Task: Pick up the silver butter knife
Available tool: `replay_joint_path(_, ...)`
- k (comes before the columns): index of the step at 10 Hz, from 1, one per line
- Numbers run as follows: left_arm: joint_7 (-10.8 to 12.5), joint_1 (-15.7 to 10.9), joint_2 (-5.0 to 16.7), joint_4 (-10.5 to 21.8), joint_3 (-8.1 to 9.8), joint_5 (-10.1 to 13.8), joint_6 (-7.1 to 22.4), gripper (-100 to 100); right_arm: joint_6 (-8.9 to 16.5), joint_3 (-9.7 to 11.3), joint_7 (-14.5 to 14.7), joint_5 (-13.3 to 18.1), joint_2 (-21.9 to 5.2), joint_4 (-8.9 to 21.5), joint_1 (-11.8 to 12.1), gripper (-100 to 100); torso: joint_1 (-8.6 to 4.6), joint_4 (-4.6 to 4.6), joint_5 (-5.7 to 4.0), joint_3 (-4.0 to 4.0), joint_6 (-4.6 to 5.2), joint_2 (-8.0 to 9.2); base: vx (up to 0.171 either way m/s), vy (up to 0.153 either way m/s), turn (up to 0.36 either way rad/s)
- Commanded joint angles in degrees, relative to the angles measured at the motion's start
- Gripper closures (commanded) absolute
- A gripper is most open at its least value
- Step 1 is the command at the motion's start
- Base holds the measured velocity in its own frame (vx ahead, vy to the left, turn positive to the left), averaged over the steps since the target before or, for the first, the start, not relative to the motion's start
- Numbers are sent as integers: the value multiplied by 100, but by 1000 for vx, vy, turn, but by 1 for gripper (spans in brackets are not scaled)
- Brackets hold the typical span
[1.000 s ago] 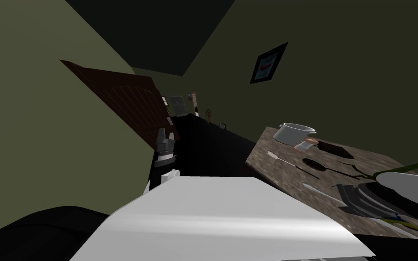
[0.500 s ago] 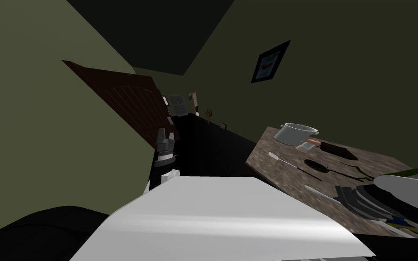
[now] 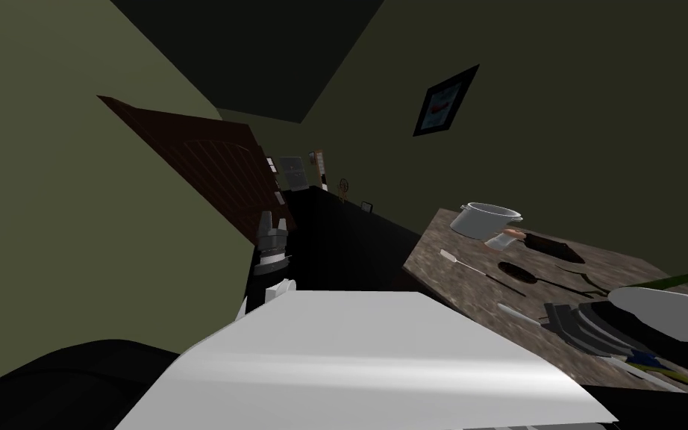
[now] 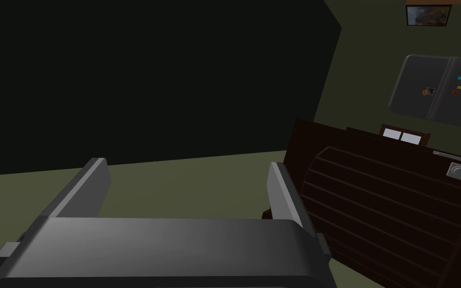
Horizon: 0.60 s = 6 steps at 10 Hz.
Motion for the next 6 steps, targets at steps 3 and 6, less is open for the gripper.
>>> replay_joint_path(3, 0, -1, 0, 0, 0, 0, 0, 0, -216, -210, 101, -100, 19, -221, -284, -100, -21, 8, -6, 20, 2, 32, -158, -106, 2)
replay_joint_path(6, 0, -1, 0, 1, 0, 0, 0, 0, -374, -415, 227, -243, 76, -447, -494, -100, -23, 10, -7, 22, 3, 33, -144, -115, -3)
